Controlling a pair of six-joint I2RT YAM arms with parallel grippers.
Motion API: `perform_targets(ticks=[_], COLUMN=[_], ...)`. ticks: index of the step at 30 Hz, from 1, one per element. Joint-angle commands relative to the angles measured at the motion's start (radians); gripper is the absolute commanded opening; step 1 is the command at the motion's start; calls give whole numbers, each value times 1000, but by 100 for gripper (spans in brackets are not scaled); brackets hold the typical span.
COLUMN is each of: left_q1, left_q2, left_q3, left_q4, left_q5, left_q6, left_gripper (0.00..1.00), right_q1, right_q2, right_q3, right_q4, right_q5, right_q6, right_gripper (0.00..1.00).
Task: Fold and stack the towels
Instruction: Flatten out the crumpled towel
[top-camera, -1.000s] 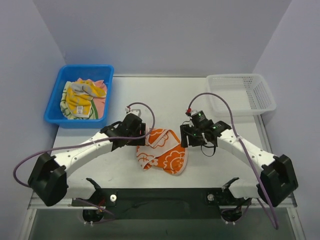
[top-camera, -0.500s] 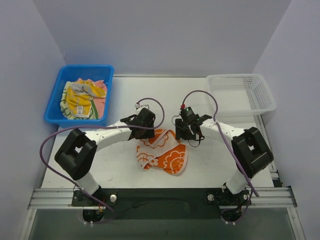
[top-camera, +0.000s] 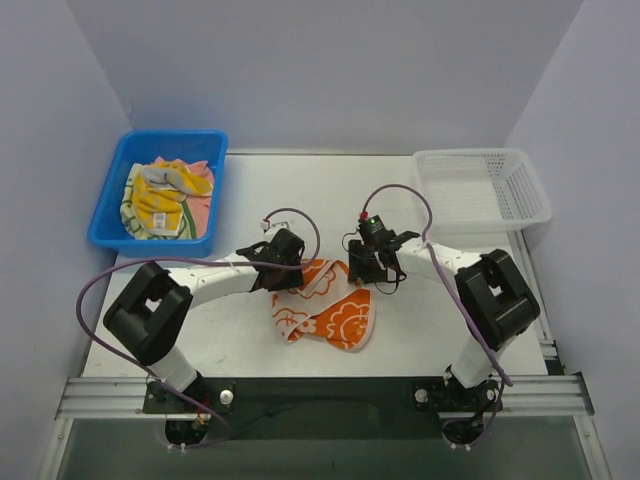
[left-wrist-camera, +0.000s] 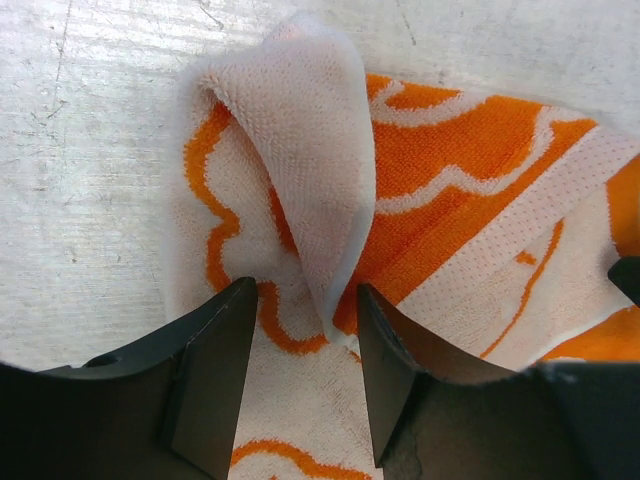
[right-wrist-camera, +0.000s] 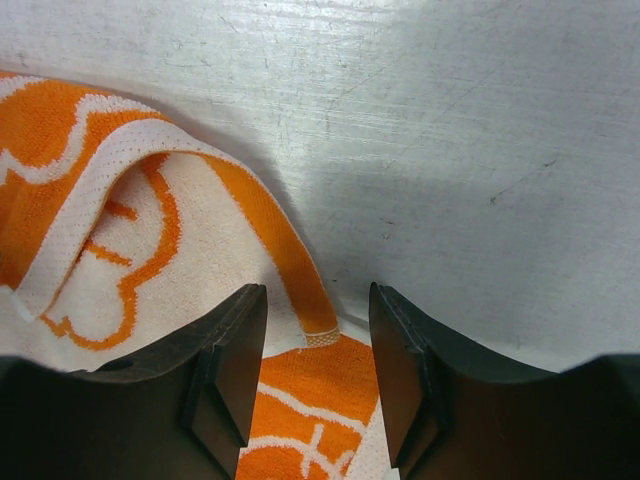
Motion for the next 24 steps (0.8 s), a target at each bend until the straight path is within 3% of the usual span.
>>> perform_targets(ticks=[1,16,19,24], left_q1=[-2,-3,-2,-3], left_q2=[-60,-78,-89,-116], left_q3=[-11,-24,-29,-31], left_q4=[48,57,56,20], left_q5=[5,15,9,5], left_q6=[-26,-44,-29,6], left_gripper=[55,55,55,56], right_q1=[5,50,50,50], right_q2=[40,72,74,50], right_q3=[13,82,86,88], right_q4=[-46,-178,-181,-181], right_q5=[-23,12,29,52], right_q6=[14,9,9,-12], right_gripper=[44,36,27,1])
